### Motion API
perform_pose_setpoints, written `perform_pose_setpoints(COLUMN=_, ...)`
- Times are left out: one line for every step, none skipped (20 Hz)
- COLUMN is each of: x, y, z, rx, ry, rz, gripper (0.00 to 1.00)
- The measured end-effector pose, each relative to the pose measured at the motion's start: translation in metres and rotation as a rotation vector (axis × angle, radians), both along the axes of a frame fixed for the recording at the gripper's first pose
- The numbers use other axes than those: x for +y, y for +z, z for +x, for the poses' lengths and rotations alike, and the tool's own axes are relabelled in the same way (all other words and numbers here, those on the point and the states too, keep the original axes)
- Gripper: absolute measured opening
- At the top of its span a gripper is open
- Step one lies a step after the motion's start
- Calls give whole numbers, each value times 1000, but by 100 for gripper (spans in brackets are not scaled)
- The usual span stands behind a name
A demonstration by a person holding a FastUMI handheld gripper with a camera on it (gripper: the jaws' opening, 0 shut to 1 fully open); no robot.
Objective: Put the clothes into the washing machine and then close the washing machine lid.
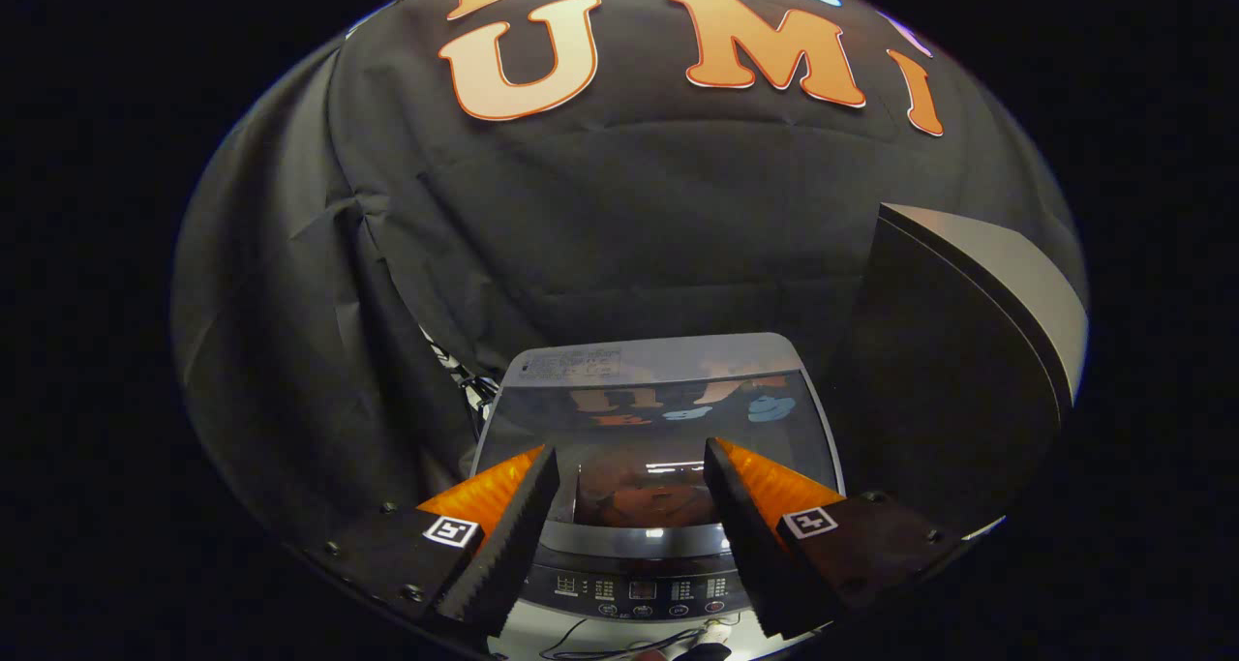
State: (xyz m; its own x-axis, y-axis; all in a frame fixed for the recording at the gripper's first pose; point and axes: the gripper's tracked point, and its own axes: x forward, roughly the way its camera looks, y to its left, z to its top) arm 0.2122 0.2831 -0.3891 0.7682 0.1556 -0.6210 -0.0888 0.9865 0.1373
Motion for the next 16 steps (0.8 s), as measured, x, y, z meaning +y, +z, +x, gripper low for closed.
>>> perform_pose_setpoints(x=-1, y=3, z=-2, rx=-1, ry=0, rz=3, gripper=98)
perform_pose_setpoints(x=-3, y=7, z=-5, rx=-6, ry=-2, rz=4, gripper=98)
perform_pose_setpoints(x=-4, y=12, z=-5, rx=-15, ry=-2, rz=9, gripper=98)
perform_pose_setpoints(x=-5, y=17, z=-6, rx=-23, ry=-4, rz=13, gripper=98)
perform_pose_setpoints(x=-7, y=20, z=-6, rx=-27, ry=-7, rz=12, gripper=98)
perform_pose_setpoints(x=-9, y=25, z=-10, rx=-33, ry=-9, rz=15, gripper=98)
perform_pose_setpoints(x=-11, y=32, z=-12, rx=-39, ry=-11, rz=19, gripper=98)
perform_pose_setpoints(x=-13, y=38, z=-13, rx=-48, ry=-10, rz=22, gripper=98)
perform_pose_setpoints(x=-16, y=45, z=-15, rx=-58, ry=-9, rz=21, gripper=98)
perform_pose_setpoints(x=-21, y=53, z=-15, rx=-71, ry=-8, rz=18, gripper=98)
perform_pose_setpoints(x=-25, y=64, z=-15, rx=-84, ry=-10, rz=16, gripper=98)
perform_pose_setpoints(x=-29, y=73, z=-17, rx=-98, ry=-12, rz=20, gripper=98)
perform_pose_setpoints(x=-32, y=83, z=-18, rx=-111, ry=-15, rz=25, gripper=98)
perform_pose_setpoints(x=-37, y=94, z=-20, rx=-130, ry=-18, rz=30, gripper=98)
perform_pose_setpoints(x=-42, y=107, z=-21, rx=-148, ry=-19, rz=28, gripper=98)
perform_pose_setpoints(x=-48, y=120, z=-24, rx=-167, ry=-20, rz=23, gripper=98)
